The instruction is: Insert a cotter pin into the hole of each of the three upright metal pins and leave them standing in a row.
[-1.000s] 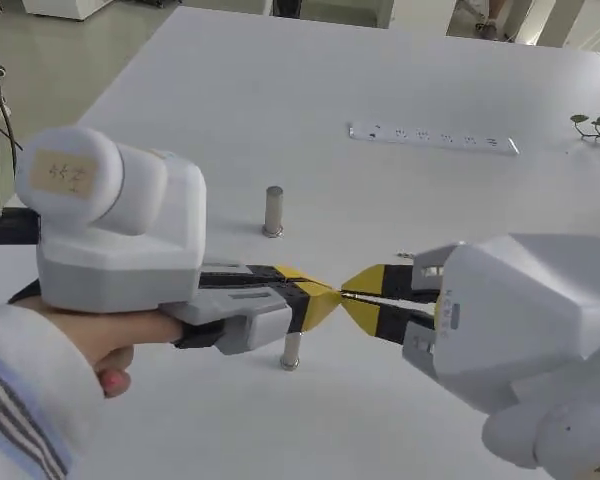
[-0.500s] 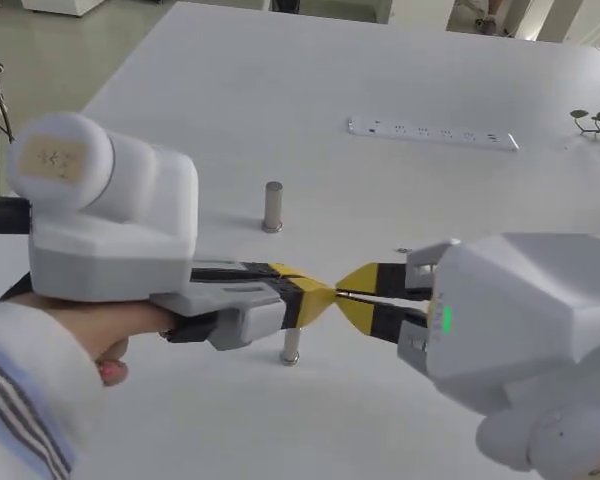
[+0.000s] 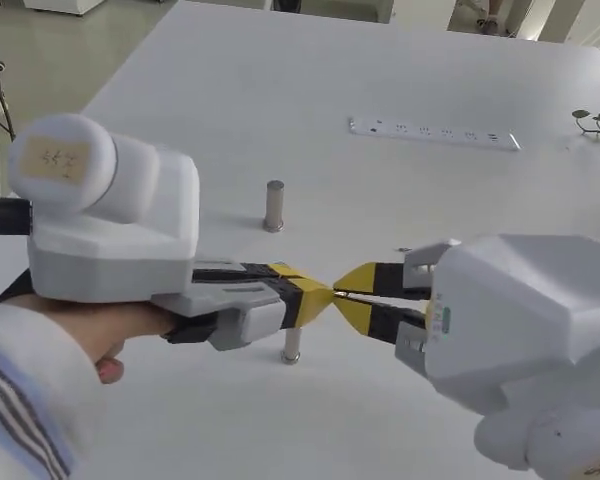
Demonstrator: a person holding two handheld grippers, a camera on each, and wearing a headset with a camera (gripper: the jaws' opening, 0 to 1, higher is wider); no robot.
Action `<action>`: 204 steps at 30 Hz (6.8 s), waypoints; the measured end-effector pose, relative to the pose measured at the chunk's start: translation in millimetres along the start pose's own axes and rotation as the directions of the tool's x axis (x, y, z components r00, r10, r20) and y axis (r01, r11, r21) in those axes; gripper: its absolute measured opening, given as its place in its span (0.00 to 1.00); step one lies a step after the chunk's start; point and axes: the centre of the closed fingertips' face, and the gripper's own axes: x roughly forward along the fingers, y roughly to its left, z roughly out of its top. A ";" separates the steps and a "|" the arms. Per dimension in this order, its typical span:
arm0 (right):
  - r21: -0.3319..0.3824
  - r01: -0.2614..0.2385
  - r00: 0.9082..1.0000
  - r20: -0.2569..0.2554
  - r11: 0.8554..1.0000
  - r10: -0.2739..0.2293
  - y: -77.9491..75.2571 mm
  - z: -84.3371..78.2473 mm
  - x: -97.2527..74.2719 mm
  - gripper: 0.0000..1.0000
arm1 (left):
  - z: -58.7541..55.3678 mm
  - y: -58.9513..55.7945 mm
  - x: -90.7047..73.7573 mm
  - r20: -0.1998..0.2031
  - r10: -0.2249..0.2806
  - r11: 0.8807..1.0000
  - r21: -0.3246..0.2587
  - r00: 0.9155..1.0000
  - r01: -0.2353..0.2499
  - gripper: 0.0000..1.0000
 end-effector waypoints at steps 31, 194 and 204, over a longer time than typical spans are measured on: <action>0.582 -0.268 0.960 0.228 0.768 0.162 2.4 -6.8 -5.6 0.14 | 11.6 -22.7 -12.8 0.016 -0.108 0.909 0.407 0.994 0.092 0.00; 0.486 -0.454 0.884 0.138 0.747 0.448 39.5 -29.1 52.7 0.00 | -50.5 34.9 19.2 -0.389 -0.108 0.801 0.511 0.915 0.312 0.06; 0.444 -0.416 0.907 0.141 0.793 0.397 33.7 -30.5 52.0 0.07 | -51.3 33.8 19.1 -0.389 -0.107 0.800 0.512 0.915 0.311 0.06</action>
